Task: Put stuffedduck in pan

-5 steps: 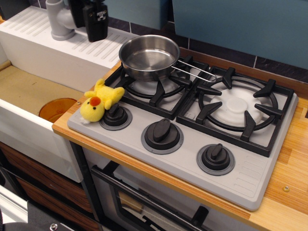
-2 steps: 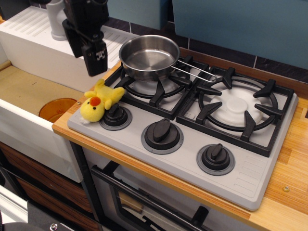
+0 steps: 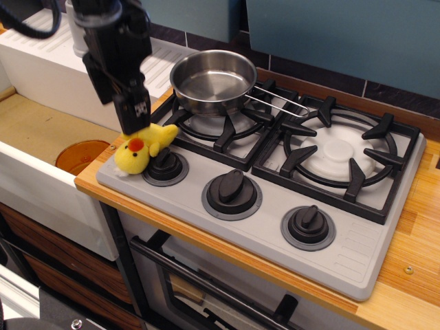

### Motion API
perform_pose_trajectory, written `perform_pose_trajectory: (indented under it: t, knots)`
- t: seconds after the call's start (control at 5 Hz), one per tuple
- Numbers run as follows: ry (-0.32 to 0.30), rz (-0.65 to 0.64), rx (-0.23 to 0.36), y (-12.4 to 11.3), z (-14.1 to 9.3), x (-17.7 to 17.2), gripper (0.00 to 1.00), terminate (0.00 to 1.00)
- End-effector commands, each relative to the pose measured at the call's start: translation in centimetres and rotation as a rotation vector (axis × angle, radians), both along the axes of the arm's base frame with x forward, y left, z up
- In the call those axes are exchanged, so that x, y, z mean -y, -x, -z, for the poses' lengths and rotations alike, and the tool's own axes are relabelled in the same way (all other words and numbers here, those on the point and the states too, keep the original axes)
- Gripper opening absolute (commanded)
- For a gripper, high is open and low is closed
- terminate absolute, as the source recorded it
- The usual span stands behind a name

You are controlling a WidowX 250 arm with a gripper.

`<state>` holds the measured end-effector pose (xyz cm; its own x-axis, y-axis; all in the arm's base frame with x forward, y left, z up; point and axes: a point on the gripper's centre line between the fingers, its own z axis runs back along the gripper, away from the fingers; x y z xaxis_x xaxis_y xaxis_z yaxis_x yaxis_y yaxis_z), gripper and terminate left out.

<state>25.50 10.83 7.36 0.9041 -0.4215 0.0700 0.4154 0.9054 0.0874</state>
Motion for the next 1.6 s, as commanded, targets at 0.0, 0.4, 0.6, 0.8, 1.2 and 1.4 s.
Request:
perform_pose_trajectory:
  t: [0.0,0.4,0.6,0.8,1.2,1.4]
  knots:
    - [0.007,0.025,0.093,-0.1,1.5,0.1,1.0,0.0]
    - [0.037,0.045,0.108,-0.4,3.7,-0.9,1.0,0.0]
    - [0.045,0.053,0.118,-0.3,4.8,-1.7,1.0,0.0]
    - [0.052,0.048,0.099,0.1,5.4,-2.2,0.0,0.0]
    - [0.027,0.037,0.045,-0.4,2.8,-2.6,0.0,0.0]
    - [0.016,0.072,0.013,-1.9,-1.1,-2.4,0.0,0.0]
